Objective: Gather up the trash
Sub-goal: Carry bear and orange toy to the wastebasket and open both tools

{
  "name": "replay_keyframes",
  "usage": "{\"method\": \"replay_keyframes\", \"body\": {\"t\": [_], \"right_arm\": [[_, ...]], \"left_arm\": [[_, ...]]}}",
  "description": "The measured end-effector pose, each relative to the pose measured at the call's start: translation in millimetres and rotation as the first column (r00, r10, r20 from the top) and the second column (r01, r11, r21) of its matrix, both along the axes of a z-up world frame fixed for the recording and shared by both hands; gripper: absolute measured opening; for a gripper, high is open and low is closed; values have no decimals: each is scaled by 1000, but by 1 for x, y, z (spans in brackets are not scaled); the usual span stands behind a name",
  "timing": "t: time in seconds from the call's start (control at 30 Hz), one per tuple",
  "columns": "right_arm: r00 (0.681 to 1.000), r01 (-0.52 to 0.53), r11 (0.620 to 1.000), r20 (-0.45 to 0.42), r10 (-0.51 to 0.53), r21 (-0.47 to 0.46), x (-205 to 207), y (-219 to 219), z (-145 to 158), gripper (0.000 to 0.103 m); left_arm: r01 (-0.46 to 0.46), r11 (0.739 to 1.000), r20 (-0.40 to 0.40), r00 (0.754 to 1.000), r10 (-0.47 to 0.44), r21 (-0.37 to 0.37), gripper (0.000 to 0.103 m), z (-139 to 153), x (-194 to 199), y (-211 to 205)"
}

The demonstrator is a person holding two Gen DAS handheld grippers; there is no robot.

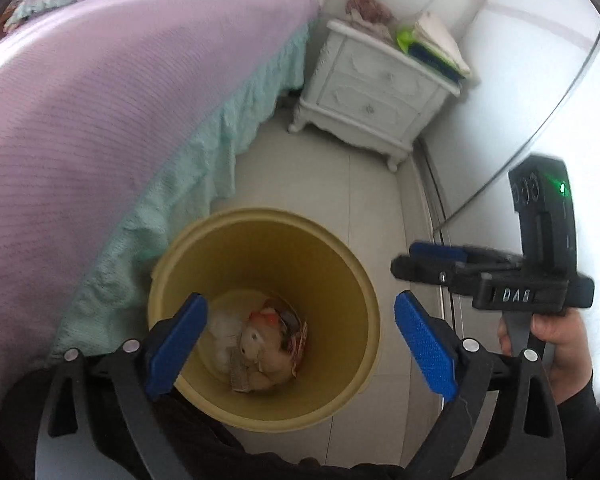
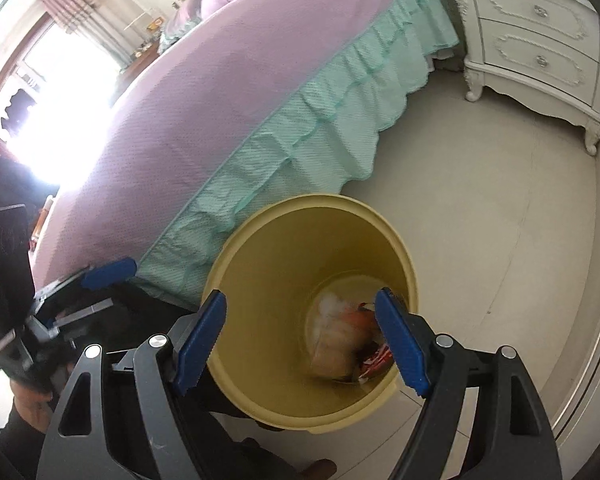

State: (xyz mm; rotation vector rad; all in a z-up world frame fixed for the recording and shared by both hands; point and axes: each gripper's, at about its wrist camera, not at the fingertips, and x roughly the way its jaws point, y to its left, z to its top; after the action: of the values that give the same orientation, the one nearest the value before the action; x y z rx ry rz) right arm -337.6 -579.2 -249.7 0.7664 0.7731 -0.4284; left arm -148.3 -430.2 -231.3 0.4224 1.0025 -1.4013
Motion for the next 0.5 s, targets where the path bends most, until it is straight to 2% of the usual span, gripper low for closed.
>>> {"method": "replay_keyframes", "body": {"t": [0.1,0.27,0.4,0.5], "right_arm": [[999,-34,999,6,34,-13,8,7,6,75],[997,-72,997,23,73,-31,23,16,17,75],[988,-136,988,60,141,-76,39,34,34,75],[970,-206,971,108,220,-125,56,53,55,75]], "left_arm": [[-57,997,13,998,58,-43,95,14,16,17],[-123,990,39,991,126,-75,97,30,32,36],[-184,978,68,979,191,-103,97,47,41,56],[-239,961,126,958,256,-140,98,62,48,76]]}}
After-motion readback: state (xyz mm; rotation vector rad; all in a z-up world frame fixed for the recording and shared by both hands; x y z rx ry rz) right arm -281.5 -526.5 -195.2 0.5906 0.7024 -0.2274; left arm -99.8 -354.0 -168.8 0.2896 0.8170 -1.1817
